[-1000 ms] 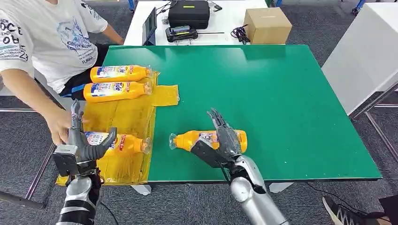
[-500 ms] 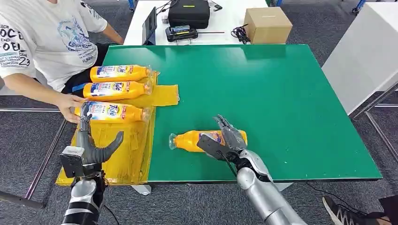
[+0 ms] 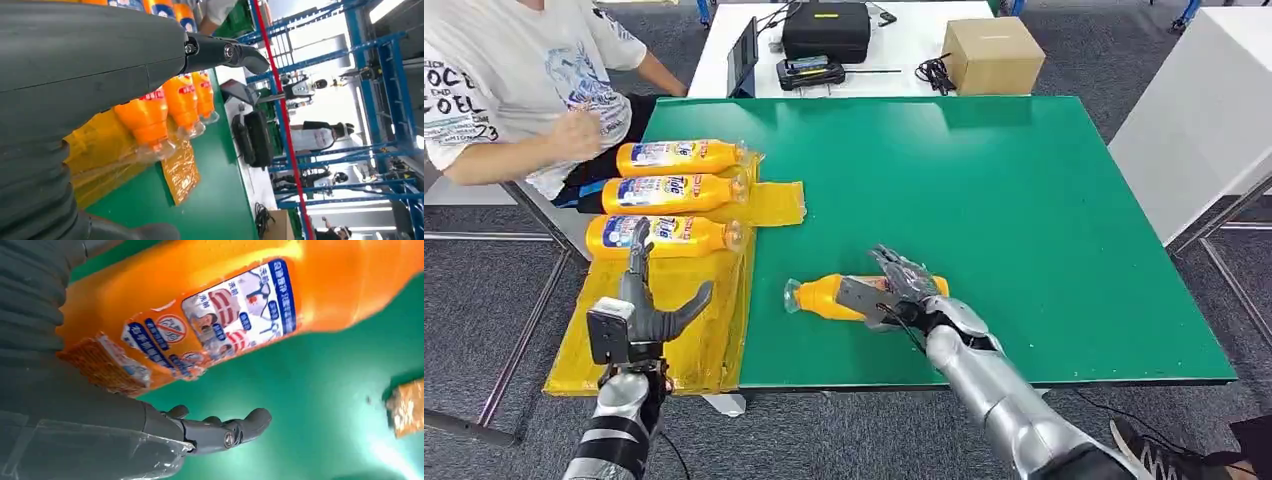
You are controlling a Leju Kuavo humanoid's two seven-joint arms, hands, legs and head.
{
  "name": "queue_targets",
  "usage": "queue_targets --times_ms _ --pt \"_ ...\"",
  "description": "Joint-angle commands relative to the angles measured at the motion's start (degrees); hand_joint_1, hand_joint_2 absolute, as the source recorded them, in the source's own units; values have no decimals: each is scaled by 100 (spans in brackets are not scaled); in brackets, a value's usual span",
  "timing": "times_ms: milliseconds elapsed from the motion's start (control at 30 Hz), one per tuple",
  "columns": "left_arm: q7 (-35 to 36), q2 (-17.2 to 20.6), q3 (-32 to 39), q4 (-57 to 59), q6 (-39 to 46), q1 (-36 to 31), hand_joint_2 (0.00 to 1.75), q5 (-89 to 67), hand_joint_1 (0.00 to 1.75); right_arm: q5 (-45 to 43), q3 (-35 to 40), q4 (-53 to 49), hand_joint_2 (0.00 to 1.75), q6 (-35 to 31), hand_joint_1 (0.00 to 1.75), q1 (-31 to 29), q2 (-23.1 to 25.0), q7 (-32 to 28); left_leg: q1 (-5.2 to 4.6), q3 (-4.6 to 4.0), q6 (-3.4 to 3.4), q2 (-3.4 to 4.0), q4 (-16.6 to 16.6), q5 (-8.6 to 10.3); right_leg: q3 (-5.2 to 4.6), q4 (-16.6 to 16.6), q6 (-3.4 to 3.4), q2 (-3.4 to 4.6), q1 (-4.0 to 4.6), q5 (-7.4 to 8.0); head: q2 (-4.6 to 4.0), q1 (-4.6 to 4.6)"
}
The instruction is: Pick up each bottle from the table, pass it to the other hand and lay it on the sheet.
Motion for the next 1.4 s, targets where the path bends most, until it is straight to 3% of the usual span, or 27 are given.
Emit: queue_targets --times_ms 33,233,533,567,600,1033,1067,1133,1200,1300,1400 --pt "-4 20 -105 704 -40 -354 175 38 0 17 563 1123 175 265 0 -438 -100 72 11 13 -9 -11 -3 -1 22 -11 -12 -14 12 -2 0 0" --pt "24 -9 -192 1014 -90 -550 175 100 0 -96 965 1593 175 1005 0 -878 -129 -13 11 9 -8 -13 2 2 20 -8 -10 -16 12 1 0 0" --pt "34 -24 -210 1150 -100 -626 175 204 0 139 1553 1755 175 1408 5 -1084 -185 66 14 19 -5 -15 3 1 34 -12 -7 -17 14 0 0 0" --pt "32 -39 -218 1157 -112 -630 175 224 0 184 1651 1756 175 1449 108 -1118 -204 62 4 16 -1 -11 4 2 24 -4 -1 -11 4 0 0 0" --pt "36 -61 -212 1166 -117 -635 175 259 0 202 1715 1758 175 1450 175 -1136 -221 83 12 16 -5 -13 5 1 29 -9 -6 -15 13 0 0 0" --pt "35 -109 -202 1048 -145 -554 175 394 0 139 1930 1609 175 961 175 -1104 -235 232 12 15 -5 -17 8 3 31 -10 -6 -19 12 3 0 0" --pt "29 -106 -192 998 -159 -526 175 404 0 -20 1769 1509 175 761 175 -1040 -226 181 10 15 -3 -13 10 2 30 -8 -3 -14 11 3 0 2" --pt "52 -116 -138 814 -184 -409 175 441 0 -331 1229 1036 175 -242 175 -621 -172 136 12 18 -6 -13 8 0 34 -11 -5 -14 13 2 0 0" --pt "155 -141 -69 502 -224 -208 175 496 0 -624 362 -105 175 -1520 175 192 -71 -19 11 24 -4 -10 4 0 39 -15 -2 -11 12 2 0 0" --pt "307 -155 -44 166 -316 7 175 559 0 -267 -113 -1477 175 -1793 175 924 -48 187 12 16 -4 -4 5 -4 31 -11 -2 -2 12 1 0 2" --pt "538 -238 2 2 -519 101 175 805 0 -306 -1100 -2604 175 -2832 175 1640 381 -510 7 -1 -4 4 9 -8 9 0 -2 4 8 -1 0 -4"
